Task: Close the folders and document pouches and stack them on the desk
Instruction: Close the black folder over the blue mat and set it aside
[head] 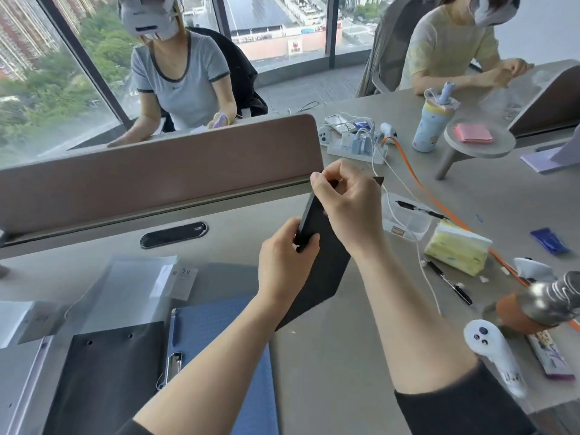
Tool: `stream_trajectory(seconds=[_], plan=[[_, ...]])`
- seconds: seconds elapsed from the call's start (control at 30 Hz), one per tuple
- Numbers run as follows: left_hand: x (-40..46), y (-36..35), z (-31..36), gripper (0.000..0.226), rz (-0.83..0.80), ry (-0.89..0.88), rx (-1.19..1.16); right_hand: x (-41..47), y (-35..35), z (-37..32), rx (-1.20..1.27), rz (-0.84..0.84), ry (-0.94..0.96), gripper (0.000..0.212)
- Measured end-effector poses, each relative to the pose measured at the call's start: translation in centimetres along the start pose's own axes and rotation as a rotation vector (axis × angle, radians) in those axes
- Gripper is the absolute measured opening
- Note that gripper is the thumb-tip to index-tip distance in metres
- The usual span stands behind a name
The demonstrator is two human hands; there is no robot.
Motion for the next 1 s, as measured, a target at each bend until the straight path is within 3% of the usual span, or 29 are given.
stream_trajectory(seconds=[0.13,0.27,0.37,0.53,0.73,0.9,1.0], plan=[[0.0,4.2,-0.6,0.028,0.135,0.038,-0.12,-1.5,-3.2,-3.4,0.05,-0.053,0.131,0.004],[0.1,8.1,-0.9,0.015,0.188,0.047,-0.215,-2.4,-5.3,-4.7,0.082,-0.064,0.15,0.028],[0.1,10.8,-2.3,0.009,0.225,0.078,-0.304,-2.8,-6.1,-3.9,0.046,-0.018,0.114,0.034],[-0.2,14.8,-5.8,0.01,0.294,0.2,-0.532,-4.3,-6.8,1.7,-0.095,0.067,-0.143,0.04],[-1.2,18.8,-11.1,0.014,0.323,0.375,-0.662,-8.8,-10.4,9.2,-0.089,-0.219,-0.554,0.04],[-2.9,20.1,-15.8,0.01,0.291,0.495,-0.622,-13.0,-12.9,12.0,-0.119,-0.331,-0.628,0.019],[-4.6,20.1,-19.1,0.007,0.271,0.58,-0.603,-15.4,-13.8,12.9,-0.159,-0.38,-0.653,0.019]])
Point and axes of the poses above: each hand's wrist, its own x-axis towards the middle knuckle, its own y-axis out of the back of the hand, z = x × y, the point moved 9 cm from there along x, towards the middle knuckle, and after that the axes turned 7 degrees about -x, right-handed, at the moved point
